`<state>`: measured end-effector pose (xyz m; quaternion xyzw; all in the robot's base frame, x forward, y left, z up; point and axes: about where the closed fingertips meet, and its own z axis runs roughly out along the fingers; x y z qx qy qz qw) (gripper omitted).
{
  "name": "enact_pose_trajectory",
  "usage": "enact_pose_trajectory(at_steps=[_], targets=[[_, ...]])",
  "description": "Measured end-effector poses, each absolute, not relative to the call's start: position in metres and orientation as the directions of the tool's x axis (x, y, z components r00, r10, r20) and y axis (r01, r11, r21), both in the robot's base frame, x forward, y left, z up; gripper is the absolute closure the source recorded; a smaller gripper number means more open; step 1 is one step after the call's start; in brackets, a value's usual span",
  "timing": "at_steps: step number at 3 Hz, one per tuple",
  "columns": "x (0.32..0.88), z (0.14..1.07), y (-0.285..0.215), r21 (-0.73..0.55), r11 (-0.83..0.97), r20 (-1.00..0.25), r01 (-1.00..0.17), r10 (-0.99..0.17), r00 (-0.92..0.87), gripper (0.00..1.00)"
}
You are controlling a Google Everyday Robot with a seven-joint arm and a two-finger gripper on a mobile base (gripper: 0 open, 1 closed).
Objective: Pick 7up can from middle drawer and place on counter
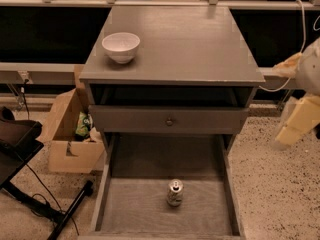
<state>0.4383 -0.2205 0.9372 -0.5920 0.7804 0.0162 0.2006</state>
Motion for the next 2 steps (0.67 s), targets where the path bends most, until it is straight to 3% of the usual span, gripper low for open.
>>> enact_pose_trajectory(at_steps=[2], targets=[[0.451,0.786,-0.197,-0.093,0.298,-0.685,-0.95,-0.712,-0.157,0.0]])
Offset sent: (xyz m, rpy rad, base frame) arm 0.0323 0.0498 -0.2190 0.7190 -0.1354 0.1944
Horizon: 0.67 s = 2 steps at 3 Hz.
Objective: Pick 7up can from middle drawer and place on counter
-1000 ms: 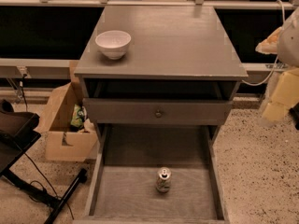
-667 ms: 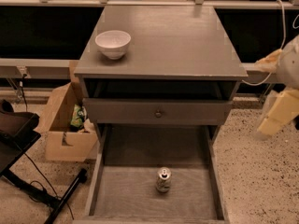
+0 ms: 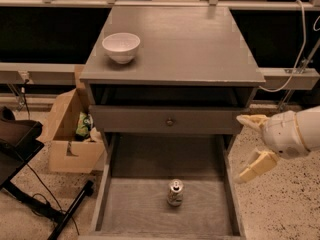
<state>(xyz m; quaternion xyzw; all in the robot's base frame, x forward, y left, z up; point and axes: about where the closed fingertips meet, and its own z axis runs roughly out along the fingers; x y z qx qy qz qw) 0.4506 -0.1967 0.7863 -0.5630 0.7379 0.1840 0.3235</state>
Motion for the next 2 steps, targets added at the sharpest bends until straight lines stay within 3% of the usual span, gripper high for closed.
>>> enact_pose_trajectory(at_steps=[1,2], targets=[[0.458,0.719,-0.178,-0.104,0.274,-0.809,-0.956,-0.583,-0.079,0.0],[0.458,0.685,-0.175,-0.087,0.279,-0.841,-0.956,-0.535,-0.079,0.0]])
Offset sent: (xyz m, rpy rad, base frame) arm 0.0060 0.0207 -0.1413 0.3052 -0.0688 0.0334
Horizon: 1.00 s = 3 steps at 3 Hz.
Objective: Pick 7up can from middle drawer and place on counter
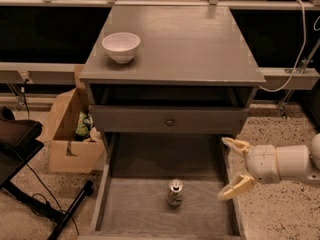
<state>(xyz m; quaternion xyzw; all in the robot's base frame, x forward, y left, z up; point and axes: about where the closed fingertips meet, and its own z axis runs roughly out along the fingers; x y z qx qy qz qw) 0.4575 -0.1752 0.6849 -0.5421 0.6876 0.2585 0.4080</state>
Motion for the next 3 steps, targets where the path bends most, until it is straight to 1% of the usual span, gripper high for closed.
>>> enact_pose_trajectory(at_steps=[1,2,3], targets=[[0.458,0.681,-0.175,-0.083,0.276,-0.844,-0.957,-0.531,-0.08,0.0],[0.465,0.649,-0.159,-0.054,0.251,-0.867,-0.967,-0.493,-0.08,0.0],[0.488,0.598,-0.135,-0.061,0.216,-0.907,-0.974,-0.42,-0.037,0.0]])
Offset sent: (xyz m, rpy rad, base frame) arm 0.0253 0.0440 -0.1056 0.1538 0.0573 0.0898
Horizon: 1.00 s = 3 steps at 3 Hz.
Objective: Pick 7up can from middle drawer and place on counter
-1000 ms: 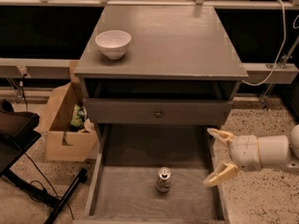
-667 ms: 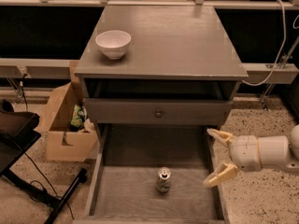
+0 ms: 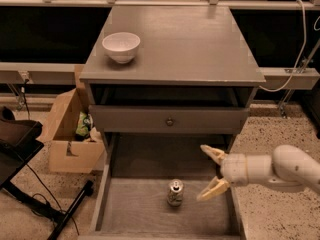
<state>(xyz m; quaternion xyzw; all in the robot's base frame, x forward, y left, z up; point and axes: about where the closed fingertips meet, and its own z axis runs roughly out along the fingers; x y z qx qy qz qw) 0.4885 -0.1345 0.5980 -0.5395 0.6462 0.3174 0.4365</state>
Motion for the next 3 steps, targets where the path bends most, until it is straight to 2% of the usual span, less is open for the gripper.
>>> enact_pose_trajectory(at_steps=[1,2,3], targets=[[0.511,0.53,-0.106,-0.069,0.178,-0.934,-0.982,-0.356,0.002,0.0],[0.516,0.443,-0.067,-0.036,0.126,-0.941,-0.991,-0.339,-0.009,0.03],[0.505,0.406,-0.052,-0.012,0.095,-0.93,-0.995,-0.366,-0.024,0.26]])
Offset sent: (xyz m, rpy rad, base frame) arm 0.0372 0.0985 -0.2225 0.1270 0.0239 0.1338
